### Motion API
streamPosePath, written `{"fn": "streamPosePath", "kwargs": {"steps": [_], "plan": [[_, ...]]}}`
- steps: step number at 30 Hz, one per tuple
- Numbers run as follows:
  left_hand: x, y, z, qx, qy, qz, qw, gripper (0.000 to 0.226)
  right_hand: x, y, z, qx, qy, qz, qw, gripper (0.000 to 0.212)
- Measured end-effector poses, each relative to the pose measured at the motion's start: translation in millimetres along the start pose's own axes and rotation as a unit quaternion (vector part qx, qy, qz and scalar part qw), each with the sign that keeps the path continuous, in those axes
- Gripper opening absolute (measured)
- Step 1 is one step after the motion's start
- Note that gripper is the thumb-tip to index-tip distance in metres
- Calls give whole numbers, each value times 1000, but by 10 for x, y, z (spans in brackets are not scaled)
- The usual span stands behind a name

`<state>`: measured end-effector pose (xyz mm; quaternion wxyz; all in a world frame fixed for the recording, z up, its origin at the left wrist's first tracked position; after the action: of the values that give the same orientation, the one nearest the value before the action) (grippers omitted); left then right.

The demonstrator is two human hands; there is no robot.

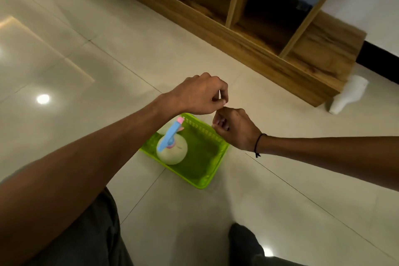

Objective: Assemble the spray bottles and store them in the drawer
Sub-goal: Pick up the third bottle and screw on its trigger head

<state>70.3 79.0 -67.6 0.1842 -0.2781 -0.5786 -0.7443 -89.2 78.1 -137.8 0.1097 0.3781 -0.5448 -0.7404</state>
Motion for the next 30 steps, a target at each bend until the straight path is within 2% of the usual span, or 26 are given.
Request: {"fn": "streamPosePath", "kwargs": {"steps": [5,10,15,26,30], "plan": [[311,-137,-340,-40,-11,-15,999,16,360,263,201,36,-60,16,997,4],[734,-251,-663,-34,-34,-33,998,14,760,537,445,78,-118,51,989,3],[1070,-431,-863,-54,-18,-3,998,16,1118,773,663,62,-178,74,979,8],[1323,-1191,-1360,-63,-11,10,998,18,1674,903,758,28,-247,89,965,17],[1526,-1548,-1485,-66,4,74,995,18,1916,1079,819,16,-272,108,956,15]]}}
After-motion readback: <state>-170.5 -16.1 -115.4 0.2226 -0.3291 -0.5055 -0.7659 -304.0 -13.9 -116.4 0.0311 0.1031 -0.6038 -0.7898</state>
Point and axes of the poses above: each hand's wrist, its own z-axis away from the middle knuckle, its own y-axis out of the back of the hand, x = y × z, the point moved 3 cm from there along -z, towards the middle knuckle, and after that the axes turned 13 degrees about z, right-handed, at the moved point
